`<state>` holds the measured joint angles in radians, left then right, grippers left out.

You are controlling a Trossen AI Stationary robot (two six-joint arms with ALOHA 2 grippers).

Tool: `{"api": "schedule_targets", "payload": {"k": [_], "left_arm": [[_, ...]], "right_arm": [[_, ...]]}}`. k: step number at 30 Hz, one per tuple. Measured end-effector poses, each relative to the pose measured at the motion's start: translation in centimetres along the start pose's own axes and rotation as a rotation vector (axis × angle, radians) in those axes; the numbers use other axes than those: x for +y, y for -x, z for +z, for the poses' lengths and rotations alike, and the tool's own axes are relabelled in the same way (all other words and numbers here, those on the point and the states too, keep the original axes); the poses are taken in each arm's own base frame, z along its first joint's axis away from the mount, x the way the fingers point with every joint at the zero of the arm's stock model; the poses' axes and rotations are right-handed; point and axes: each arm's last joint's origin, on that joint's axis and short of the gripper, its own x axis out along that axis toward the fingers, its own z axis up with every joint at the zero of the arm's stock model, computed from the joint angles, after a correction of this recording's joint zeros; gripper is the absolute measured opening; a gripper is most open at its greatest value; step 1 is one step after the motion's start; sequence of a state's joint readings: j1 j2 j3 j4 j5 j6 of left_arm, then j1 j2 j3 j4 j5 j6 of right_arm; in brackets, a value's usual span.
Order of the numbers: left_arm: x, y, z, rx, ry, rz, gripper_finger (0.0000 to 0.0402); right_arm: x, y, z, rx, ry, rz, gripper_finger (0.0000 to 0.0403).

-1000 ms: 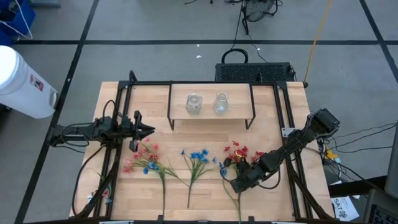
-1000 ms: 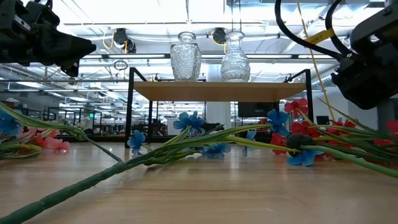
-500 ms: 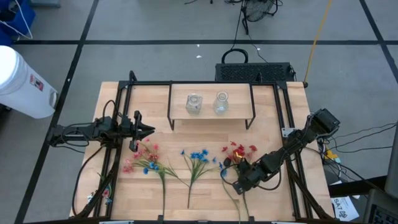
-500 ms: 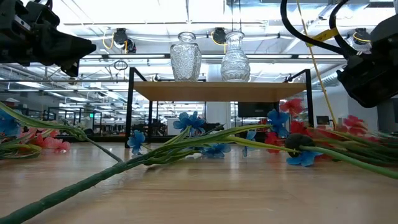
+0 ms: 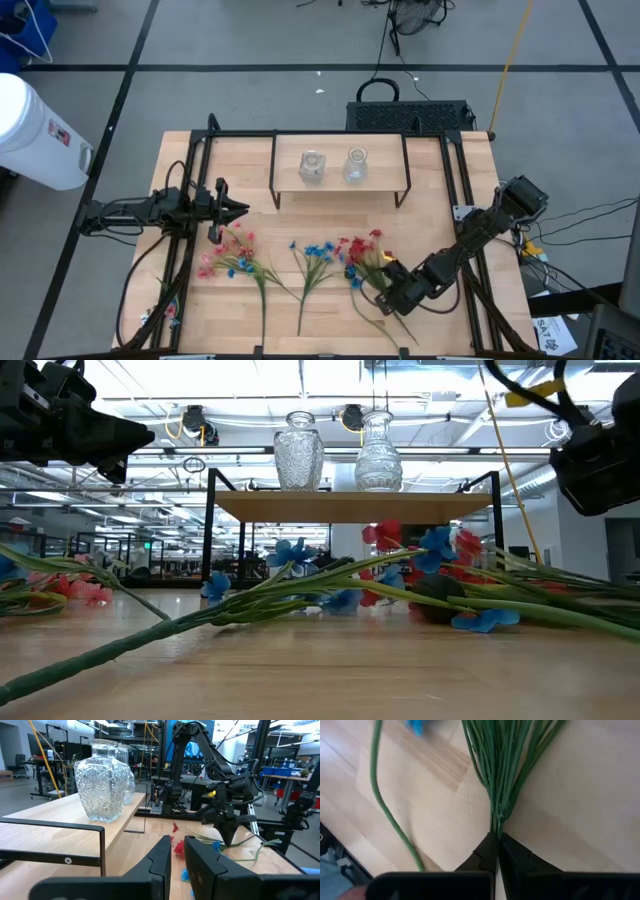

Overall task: Pick and place flowers into a vace then onto a shelf
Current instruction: Put the red flowers into the right transparent vase on the shelf

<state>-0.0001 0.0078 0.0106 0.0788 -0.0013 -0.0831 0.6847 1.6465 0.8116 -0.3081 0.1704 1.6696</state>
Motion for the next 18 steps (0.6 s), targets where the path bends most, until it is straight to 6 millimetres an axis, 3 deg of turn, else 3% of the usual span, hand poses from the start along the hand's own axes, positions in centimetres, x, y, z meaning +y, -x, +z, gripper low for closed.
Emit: {"api": "schedule_targets", "payload": {"k": [8,18], "left_arm": [[0.0,0.0,0.0,0.0,0.0,0.0,0.0058],[0.0,0.0,0.0,0.0,0.0,0.0,0.0058]], "right_arm": [[0.0,2.2,-0.6,-0.187,0.001,0.082,0.0001],[0.2,2.6,-1.5,-0.256,0.036,0.139,0.0]]}}
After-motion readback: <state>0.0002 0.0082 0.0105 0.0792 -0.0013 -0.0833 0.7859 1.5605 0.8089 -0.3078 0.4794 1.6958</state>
